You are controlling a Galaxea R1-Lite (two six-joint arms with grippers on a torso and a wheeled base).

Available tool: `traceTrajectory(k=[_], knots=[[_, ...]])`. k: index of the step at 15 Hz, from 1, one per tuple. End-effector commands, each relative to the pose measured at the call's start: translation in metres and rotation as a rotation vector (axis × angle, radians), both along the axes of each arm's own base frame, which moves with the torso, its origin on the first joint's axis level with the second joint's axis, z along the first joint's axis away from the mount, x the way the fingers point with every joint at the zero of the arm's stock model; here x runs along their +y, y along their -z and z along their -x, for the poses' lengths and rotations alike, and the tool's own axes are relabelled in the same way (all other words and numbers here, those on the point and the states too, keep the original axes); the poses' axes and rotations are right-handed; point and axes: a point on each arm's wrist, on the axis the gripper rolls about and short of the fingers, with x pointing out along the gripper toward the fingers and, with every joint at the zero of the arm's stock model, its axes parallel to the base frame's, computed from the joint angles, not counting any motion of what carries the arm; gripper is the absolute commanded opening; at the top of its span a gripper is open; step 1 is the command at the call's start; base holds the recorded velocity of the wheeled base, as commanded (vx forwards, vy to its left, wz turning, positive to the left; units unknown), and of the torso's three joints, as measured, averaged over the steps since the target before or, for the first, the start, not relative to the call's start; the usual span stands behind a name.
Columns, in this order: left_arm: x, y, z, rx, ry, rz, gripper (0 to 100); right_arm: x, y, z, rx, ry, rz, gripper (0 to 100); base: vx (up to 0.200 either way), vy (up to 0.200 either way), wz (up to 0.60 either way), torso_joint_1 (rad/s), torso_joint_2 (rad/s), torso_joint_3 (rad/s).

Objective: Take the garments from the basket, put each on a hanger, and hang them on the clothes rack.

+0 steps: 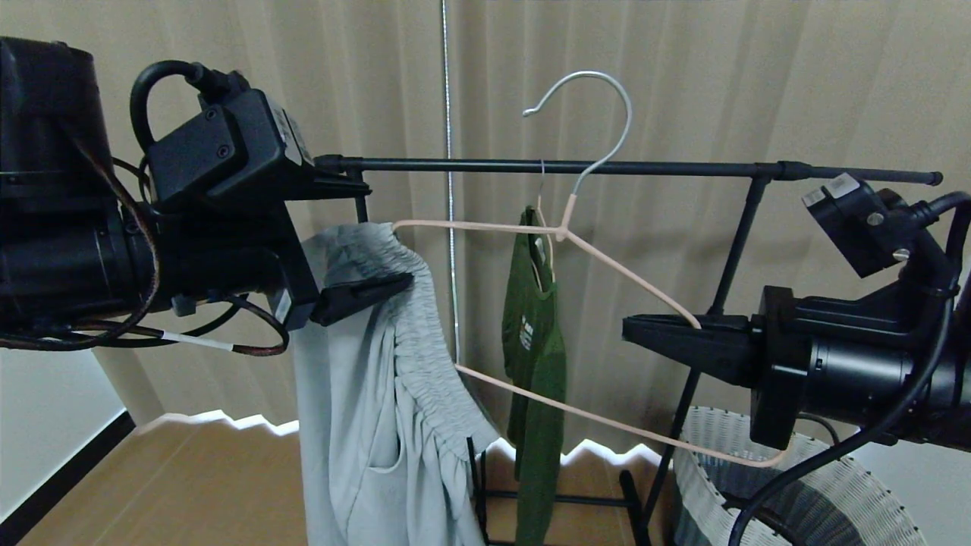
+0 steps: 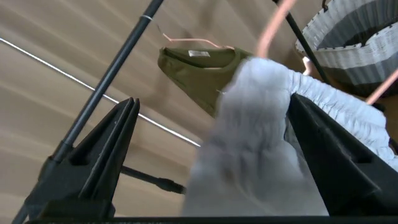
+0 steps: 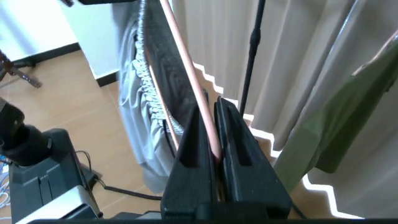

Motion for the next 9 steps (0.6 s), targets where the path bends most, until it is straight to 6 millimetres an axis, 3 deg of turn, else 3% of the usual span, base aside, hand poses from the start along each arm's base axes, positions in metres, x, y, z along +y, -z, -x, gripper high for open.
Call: traceTrajectory(k=[1, 9], knots=[[-0.0006, 0.0019, -0.0014, 0.007, -0.001, -0.003, 0, -0.0012, -0.0015, 0.0024, -0.007, -0.012, -0.005, 0, 0.000, 0.000, 0.00, 0.000, 0.00, 0.000], [0.0005, 0.0118, -0.0011, 0.022, -0.008, -0.003, 0, -0.0023, -0.0039, 0.0050, -0.022, -0.044, -0.009, 0, 0.000, 0.000, 0.00, 0.000, 0.00, 0.000]])
